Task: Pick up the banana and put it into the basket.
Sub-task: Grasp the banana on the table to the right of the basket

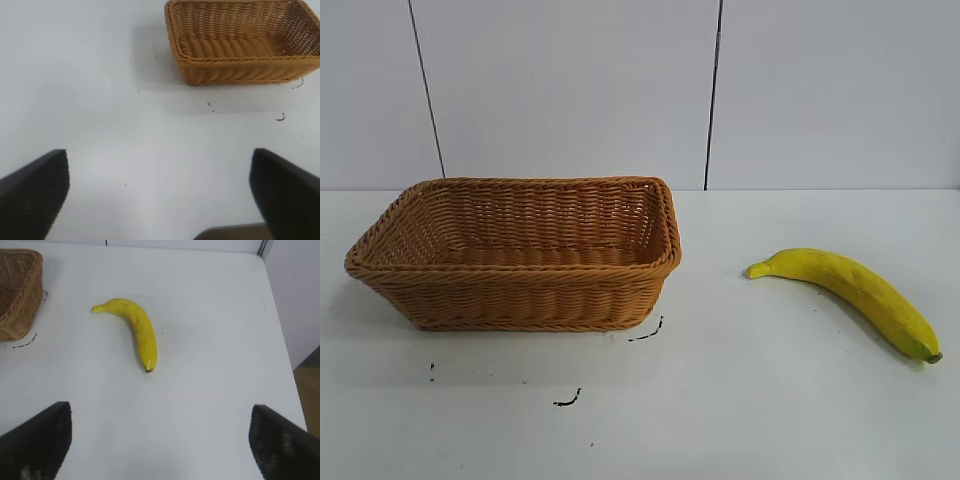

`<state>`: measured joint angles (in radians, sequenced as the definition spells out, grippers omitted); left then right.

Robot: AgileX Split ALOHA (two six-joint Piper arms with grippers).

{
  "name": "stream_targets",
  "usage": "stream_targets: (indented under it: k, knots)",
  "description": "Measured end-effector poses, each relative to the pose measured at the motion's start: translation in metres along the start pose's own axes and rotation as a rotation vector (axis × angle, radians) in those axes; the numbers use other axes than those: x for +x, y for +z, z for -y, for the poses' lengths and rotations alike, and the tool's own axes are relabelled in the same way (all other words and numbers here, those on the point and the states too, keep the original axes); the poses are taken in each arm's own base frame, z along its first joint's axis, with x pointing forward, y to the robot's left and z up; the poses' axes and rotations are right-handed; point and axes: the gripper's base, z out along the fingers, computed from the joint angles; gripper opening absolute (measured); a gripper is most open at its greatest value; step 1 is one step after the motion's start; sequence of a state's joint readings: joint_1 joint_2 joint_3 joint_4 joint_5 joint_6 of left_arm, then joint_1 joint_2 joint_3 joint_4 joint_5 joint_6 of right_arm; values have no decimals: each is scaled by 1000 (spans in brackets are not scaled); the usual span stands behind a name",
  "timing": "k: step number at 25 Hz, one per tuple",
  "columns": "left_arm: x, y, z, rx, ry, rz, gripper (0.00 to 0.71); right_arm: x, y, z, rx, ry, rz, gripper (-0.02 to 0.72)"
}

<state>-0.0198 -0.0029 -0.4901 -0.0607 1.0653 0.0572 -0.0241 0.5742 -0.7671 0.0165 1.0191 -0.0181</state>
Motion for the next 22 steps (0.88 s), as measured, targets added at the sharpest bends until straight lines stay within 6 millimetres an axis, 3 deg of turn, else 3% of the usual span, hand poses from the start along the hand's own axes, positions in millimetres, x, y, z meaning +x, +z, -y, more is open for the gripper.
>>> stream_targets:
  k: [6,11,16,22]
  knots:
    - [0,0,0,1,0,0,695,-57,66,1,-9,-51,-234,689]
    - [0,0,0,1,0,0,695,-90,135,3,-34,-145,-399,689]
    - [0,0,0,1,0,0,695,-107,198,2,-89,-231,-499,689]
    - [0,0,0,1,0,0,695,-110,245,-4,-182,-287,-516,689]
